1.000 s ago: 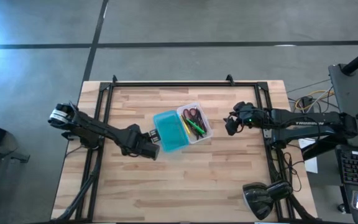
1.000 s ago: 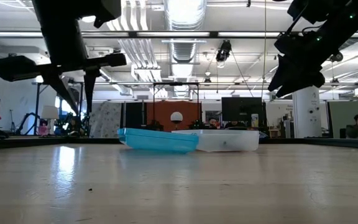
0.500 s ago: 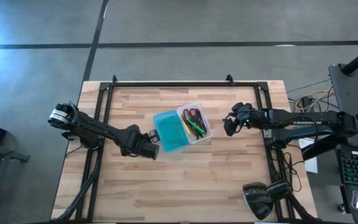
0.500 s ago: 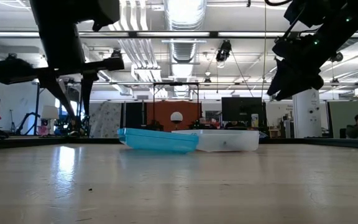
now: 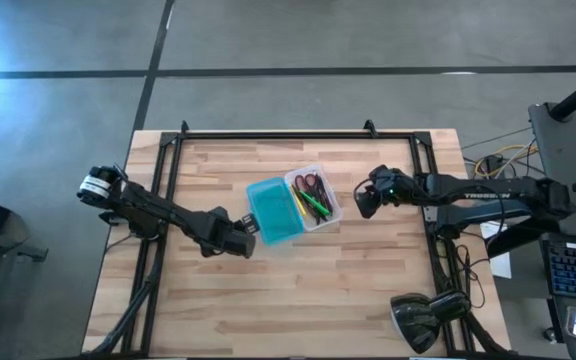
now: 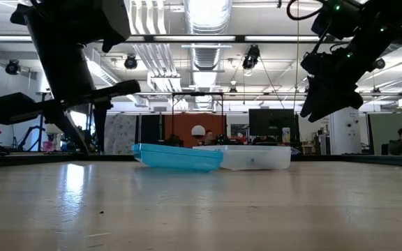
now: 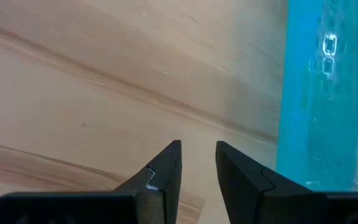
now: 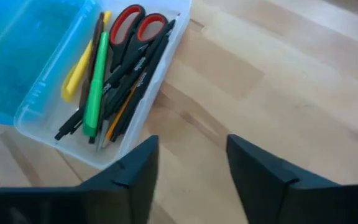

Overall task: Pick & place school supplies into a supply box
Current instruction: Close the blue supply box

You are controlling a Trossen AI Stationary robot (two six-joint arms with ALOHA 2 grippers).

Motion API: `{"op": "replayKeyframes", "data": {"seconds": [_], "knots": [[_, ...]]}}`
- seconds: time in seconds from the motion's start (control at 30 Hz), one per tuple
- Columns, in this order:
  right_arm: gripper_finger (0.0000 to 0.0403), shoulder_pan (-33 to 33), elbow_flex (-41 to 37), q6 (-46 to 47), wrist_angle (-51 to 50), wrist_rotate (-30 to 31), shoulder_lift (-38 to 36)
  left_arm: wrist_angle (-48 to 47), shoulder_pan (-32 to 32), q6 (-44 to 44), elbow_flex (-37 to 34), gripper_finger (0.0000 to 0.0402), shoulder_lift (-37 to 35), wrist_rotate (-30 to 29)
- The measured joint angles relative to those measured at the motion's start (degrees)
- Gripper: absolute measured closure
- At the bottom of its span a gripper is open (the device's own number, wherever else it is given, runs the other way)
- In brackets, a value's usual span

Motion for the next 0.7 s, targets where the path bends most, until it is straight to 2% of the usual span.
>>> {"op": "replayKeyframes", "data": {"seconds": [0.2, 0.33, 0.47, 0.7], "knots": [[0.0304, -2.8, 0.0, -2.6, 3.4, -1.9, 2.3, -0.1, 0.0, 0.7, -1.0, 0.0319, 0.0, 1.0], [0.0342, -3.4, 0.0, -2.9, 5.2, -3.5, 3.8, 0.0, 0.0, 0.8, -1.3, 0.0319, 0.0, 1.4], [0.0362, -3.4, 0.0, -2.9, 5.4, -3.6, 4.7, 0.0, 0.0, 0.9, -1.6, 0.0319, 0.0, 1.4], [0.0367, -3.4, 0.0, -3.0, 5.4, -3.6, 4.8, 0.1, 0.0, 0.8, -1.8, 0.0319, 0.0, 2.0]]}}
